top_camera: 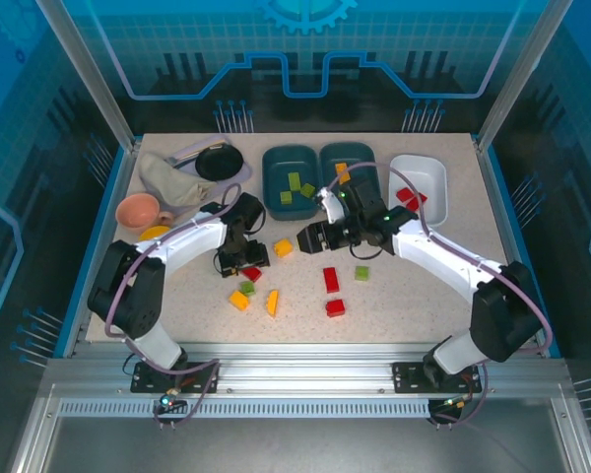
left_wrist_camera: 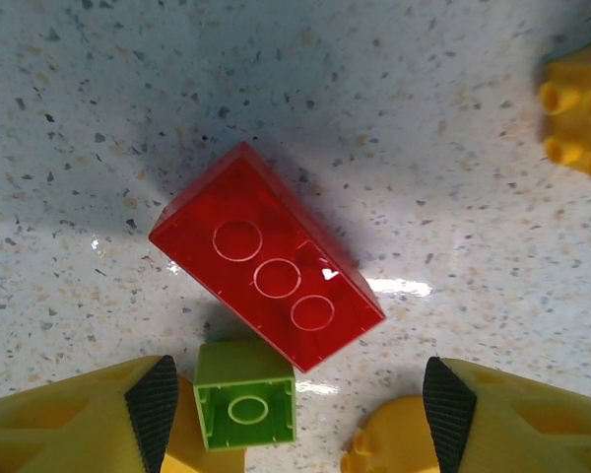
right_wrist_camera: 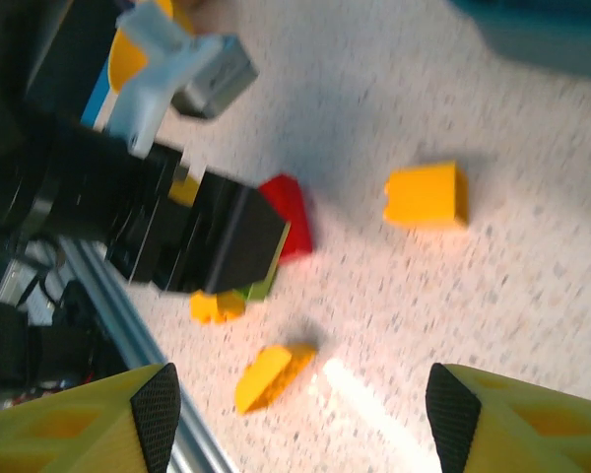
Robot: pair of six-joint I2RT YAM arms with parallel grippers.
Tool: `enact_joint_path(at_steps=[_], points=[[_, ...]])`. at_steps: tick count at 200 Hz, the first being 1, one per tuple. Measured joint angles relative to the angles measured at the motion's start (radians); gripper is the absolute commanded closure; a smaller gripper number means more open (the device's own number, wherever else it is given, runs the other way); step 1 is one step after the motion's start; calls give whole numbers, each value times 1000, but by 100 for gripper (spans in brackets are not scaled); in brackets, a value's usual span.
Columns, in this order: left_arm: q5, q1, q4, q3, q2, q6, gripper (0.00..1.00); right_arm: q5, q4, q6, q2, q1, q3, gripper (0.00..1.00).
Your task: Sort the legos into containers by color
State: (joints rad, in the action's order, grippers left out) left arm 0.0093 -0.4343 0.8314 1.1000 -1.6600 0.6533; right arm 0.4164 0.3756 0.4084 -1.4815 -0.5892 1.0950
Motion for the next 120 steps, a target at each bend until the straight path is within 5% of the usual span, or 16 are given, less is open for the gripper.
enact_joint_path(at_steps=[120], points=[[-25, -66, -3, -52, -49, 2, 40, 12, 6, -1, 83, -6, -44, 31]])
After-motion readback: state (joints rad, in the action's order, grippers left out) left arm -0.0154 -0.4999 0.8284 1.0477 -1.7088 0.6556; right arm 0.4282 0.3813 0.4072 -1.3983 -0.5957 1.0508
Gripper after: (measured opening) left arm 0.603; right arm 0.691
